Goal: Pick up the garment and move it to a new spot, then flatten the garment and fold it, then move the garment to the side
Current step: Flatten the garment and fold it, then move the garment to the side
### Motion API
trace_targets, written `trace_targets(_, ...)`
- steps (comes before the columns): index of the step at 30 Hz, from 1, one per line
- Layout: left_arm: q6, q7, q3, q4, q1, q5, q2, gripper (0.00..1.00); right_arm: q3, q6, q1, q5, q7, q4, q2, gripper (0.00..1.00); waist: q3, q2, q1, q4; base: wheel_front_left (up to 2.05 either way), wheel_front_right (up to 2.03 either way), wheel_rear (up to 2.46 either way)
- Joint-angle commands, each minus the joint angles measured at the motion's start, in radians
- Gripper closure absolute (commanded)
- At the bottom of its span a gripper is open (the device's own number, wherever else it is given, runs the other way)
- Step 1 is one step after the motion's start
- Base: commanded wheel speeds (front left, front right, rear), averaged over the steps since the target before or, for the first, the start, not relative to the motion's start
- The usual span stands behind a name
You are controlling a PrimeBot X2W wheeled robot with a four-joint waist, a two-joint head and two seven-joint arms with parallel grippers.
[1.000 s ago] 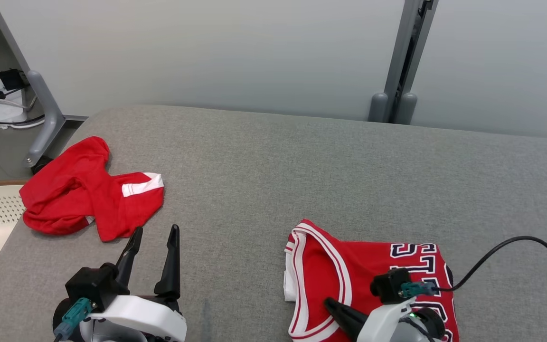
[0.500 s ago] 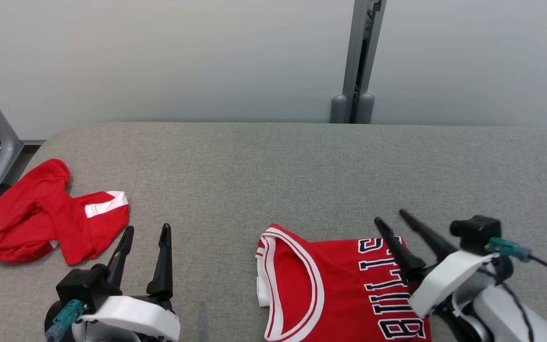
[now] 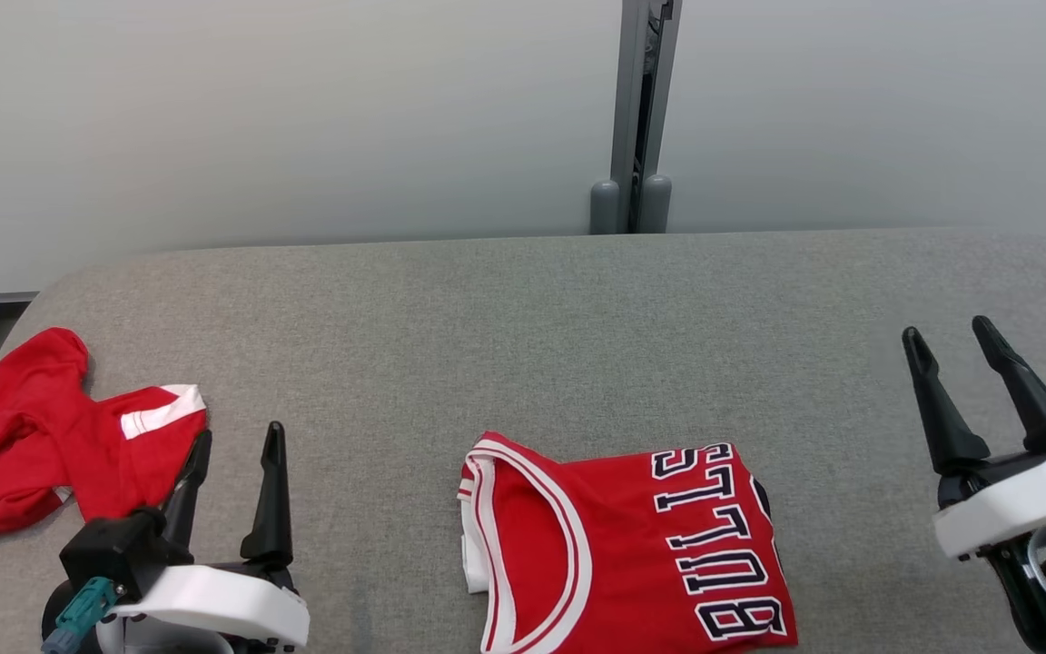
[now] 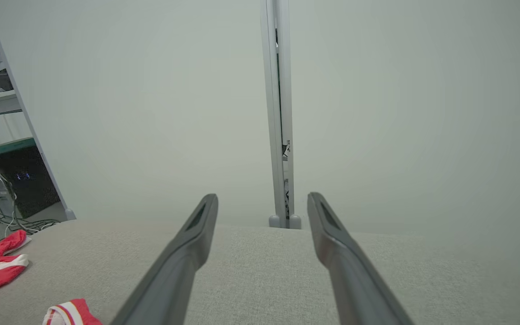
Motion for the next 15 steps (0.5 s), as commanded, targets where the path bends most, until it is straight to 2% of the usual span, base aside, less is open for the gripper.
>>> trace_targets(1,0.001,-0.004,0.011,-0.003,0.005,0.000,0.012,0.00,-0.039,0.000,0.043,-0.033,0.015,-0.035,0.005,0.00,-0.001,0.0000,0.0000,-0.004,0.00,0.00,0.00)
trace_targets(5,0.006,-0.005,0.020,-0.004,0.014,0.003,0.015,0.00,-0.127,0.000,0.139,-0.117,0.029,-0.107,0.027,0.00,-0.008,0.0000,0.0000,-0.005,0.00,0.00,0.00)
trace_targets(15,0.021,-0.005,0.037,0.009,0.050,0.014,0.010,0.00,-0.158,0.000,0.232,-0.183,0.038,-0.185,0.090,0.00,-0.022,0.0000,0.0000,-0.016,0.00,0.00,0.00)
